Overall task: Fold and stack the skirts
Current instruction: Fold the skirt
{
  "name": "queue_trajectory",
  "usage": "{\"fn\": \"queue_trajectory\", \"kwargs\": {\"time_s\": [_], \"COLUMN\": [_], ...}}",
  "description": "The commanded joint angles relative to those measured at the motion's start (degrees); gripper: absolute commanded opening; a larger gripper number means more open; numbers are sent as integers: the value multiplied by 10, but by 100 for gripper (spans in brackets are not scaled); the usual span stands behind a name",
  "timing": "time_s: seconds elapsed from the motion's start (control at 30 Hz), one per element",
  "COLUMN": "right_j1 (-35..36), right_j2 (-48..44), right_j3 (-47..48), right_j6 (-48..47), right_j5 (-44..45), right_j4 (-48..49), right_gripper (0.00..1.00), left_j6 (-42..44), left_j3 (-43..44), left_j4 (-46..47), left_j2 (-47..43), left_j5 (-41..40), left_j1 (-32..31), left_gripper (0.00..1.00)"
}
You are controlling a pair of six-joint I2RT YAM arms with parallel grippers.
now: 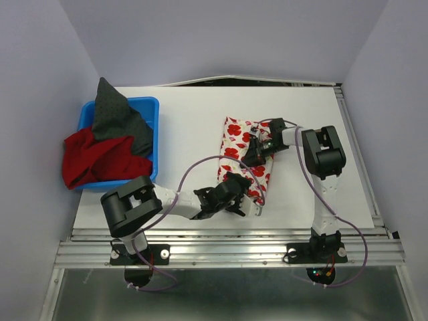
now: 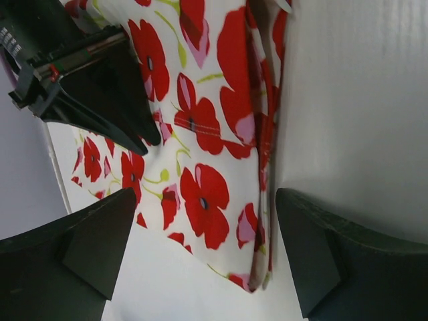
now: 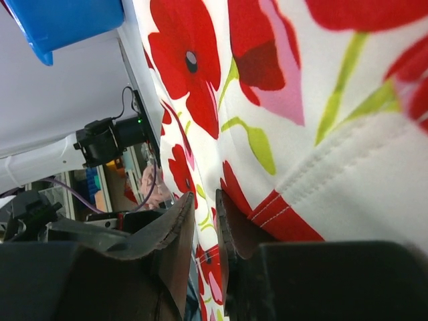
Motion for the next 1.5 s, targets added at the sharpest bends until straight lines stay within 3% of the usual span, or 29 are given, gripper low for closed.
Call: {"fn": "queue_trajectory", "kwargs": {"time_s": [0.0,0.27,0.3,0.43,0.6,0.87,0.93,0.97,1.07,1.47], "right_j1": [12,17,17,23,28,40,40,40,40,46], "right_j2": [51,55,56,58,57,51,52,52,52,54], "right_j3": [-9,-12,-11,-10,-9,-12,-13,-13,-12,-7], "right_j6": [-60,-68,-68,-69,-75,-76,-75,-75,-74,-67], "right_j5": [178,183,183,183,189,198,202,202,211,260], "right_j4": [3,0,0,0,-5,-3,-3,-3,-2,-4], "right_gripper": [27,26,26,26,26,25,25,25,24,22], "left_j6": [1,1,-47,-49,-61,-119,-137,-143,-141,-99], "left_j3": [36,94,93,88,93,161,179,180,167,49], "left_j4": [-2,-1,0,3,-51,-217,-240,-245,-242,-201], "left_j2": [45,81,80,71,44,44,53,55,52,-13], "left_j5": [3,3,2,-26,10,123,136,138,135,21], "left_j1": [-1,28,28,32,32,44,50,55,61,37], "left_gripper": [98,98,52,42,19,9,16,35,58,65]}}
